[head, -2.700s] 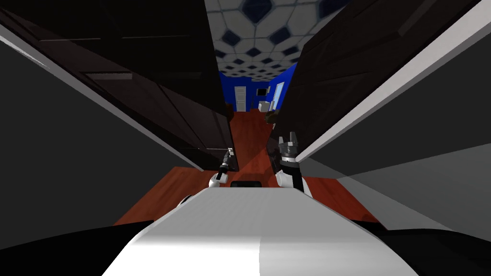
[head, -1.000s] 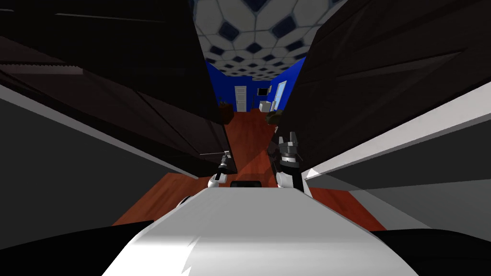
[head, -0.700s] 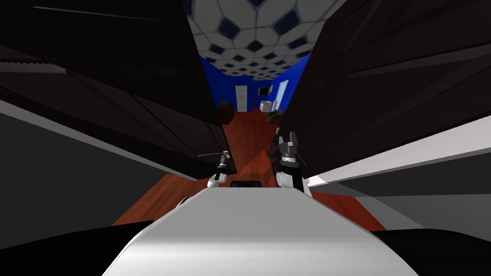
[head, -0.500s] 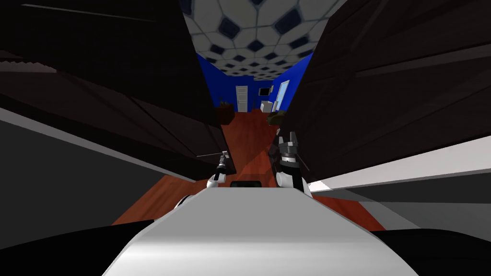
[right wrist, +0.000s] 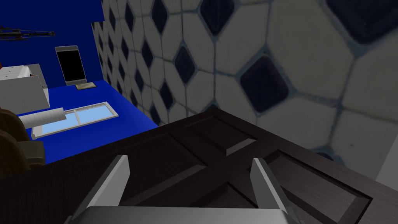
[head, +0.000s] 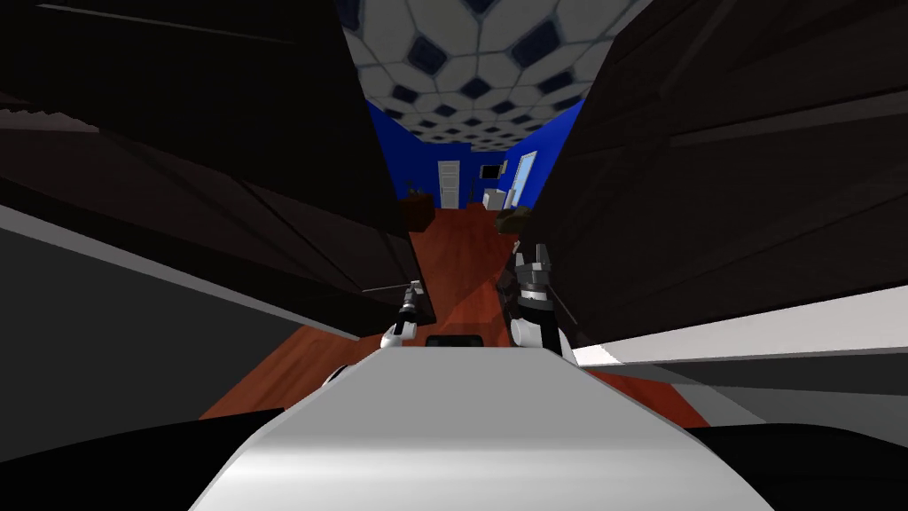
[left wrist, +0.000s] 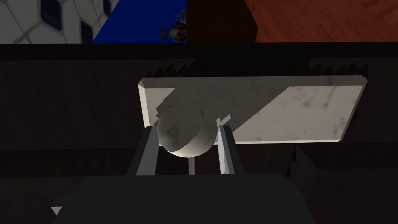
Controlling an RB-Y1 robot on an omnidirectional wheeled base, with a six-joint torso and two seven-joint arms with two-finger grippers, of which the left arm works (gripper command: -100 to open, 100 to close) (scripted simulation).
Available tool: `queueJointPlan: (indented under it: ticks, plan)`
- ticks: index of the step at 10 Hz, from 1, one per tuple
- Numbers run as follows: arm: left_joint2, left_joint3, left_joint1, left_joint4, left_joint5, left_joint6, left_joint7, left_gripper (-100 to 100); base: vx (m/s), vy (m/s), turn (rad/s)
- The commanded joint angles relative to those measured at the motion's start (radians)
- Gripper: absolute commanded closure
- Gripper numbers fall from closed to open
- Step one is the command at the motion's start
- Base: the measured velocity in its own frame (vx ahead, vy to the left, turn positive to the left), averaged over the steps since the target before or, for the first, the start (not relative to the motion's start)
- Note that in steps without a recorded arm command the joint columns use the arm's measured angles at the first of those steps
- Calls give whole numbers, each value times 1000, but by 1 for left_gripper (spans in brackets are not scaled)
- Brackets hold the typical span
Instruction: Push the door open
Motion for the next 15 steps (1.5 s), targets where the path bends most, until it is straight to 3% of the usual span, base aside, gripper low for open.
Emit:
queueJointPlan:
  ticks: [1,6,9,12,15]
  plan:
    - [14,28,-2,-5,14,-3,-8,100,165,-95,99]
    - [21,84,0,2,43,-6,-27,100,195,-65,60]
    - [21,84,0,2,43,-6,-27,100,72,-28,20]
    - [25,119,0,7,62,-8,-39,100,140,-69,65]
    - [25,119,0,7,62,-8,-39,100,74,-9,9]
